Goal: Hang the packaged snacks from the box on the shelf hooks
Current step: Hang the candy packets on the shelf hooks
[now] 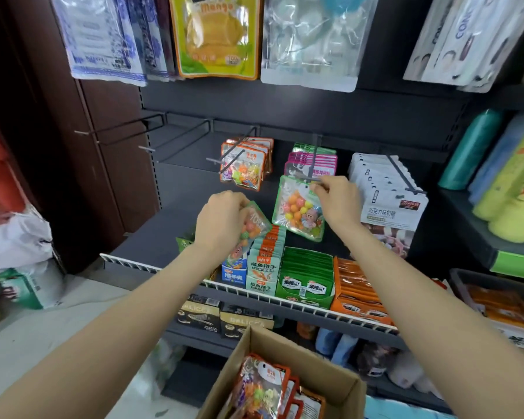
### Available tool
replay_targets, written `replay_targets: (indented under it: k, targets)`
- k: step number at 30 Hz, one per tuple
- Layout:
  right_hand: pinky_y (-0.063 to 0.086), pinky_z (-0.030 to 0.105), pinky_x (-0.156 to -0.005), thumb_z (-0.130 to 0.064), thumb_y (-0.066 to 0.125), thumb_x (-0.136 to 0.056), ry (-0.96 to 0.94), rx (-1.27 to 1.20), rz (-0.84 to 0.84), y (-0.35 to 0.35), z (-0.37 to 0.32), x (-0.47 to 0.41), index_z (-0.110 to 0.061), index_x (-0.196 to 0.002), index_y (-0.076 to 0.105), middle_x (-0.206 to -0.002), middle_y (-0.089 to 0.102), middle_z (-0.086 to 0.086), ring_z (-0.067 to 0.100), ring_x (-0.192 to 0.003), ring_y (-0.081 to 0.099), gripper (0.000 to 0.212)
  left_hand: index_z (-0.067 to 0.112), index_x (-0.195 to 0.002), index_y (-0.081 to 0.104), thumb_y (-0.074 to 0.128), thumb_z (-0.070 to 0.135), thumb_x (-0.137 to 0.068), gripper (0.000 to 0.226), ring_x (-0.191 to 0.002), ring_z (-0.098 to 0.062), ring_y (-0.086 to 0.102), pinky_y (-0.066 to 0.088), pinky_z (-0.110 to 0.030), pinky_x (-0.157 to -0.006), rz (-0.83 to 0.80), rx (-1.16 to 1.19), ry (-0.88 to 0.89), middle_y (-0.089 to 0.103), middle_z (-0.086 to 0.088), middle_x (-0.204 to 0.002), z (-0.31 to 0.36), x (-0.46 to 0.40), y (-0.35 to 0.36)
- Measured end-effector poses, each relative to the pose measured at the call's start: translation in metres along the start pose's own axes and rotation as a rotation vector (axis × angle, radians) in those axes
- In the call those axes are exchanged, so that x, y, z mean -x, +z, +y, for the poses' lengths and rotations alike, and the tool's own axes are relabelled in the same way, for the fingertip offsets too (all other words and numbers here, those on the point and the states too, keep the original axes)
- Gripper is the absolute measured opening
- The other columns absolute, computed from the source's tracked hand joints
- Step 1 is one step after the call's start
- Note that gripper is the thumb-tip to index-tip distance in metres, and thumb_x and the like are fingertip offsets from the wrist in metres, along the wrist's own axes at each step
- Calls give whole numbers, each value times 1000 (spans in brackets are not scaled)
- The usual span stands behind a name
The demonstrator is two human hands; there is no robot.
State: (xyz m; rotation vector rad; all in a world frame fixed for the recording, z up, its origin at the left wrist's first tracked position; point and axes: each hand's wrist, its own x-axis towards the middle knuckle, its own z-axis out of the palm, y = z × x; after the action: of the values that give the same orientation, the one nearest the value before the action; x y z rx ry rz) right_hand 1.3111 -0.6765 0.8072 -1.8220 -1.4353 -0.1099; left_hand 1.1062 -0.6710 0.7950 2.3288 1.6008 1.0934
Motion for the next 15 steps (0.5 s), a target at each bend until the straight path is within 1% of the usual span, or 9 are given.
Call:
replay_targets:
  k: [1,2,4,6,8,10,12,15]
  targets:
    - [28,22,-47,-22,54,-94,-7,30,-3,0,-1,-3,-12,-101,71,-85,69,5,15,-68,53,20,11,-99,71,56,15,-90,17,-89,-27,64,53,-42,-77,3,31,-6,70,-8,-95,1,-2,1]
    - [29,23,-48,-22,54,-94,-18,50,-9,1,-2,-5,-12,-103,70,-84,69,5,16,-68,54,20,12,-99,71,58,15,-90,16,-88,-26,64,53,-41,-77,3,52,-7,70,-8,-94,1,-3,2]
    - [35,24,-54,-22,55,-94,-47,85,-18,3,-3,-9,-14,-106,70,-85,70,5,19,-71,59,20,12,-98,72,59,16,-90,16,-88,-25,64,53,-40,-77,5,78,-7,71,-7,-92,2,-7,4]
    - [34,24,-51,-21,56,-94,-59,128,-14,4,-3,-12,-15,-106,69,-83,70,5,19,-68,58,20,12,-98,72,59,17,-90,15,-87,-24,65,54,-40,-77,4,88,-3,71,-6,-92,2,-10,6]
    - [33,23,-47,-21,55,-94,-68,167,-8,5,1,-13,-15,-103,69,-82,70,4,19,-67,58,18,13,-98,72,60,18,-89,15,-87,-23,65,54,-41,-78,-5,95,3,72,-6,-92,1,-13,8]
    - [39,24,-51,-20,54,-94,-78,193,-5,7,5,-12,-13,-97,70,-86,71,4,20,-74,63,18,13,-98,72,61,18,-89,15,-86,-20,66,54,-39,-79,-11,113,2,72,-5,-92,-1,-15,9]
    - [42,26,-56,-21,55,-93,-75,177,1,10,9,-11,-12,-96,70,-89,71,3,20,-80,64,18,12,-98,72,62,18,-89,15,-85,-19,66,54,-35,-78,-17,138,-5,72,-5,-92,-2,-18,10]
    - [39,25,-57,-23,56,-93,-50,159,24,14,11,-17,-12,-98,70,-91,70,4,21,-80,62,18,13,-96,73,63,20,-88,14,-81,-16,65,54,-33,-76,-22,176,-13,72,-4,-88,-3,-24,12]
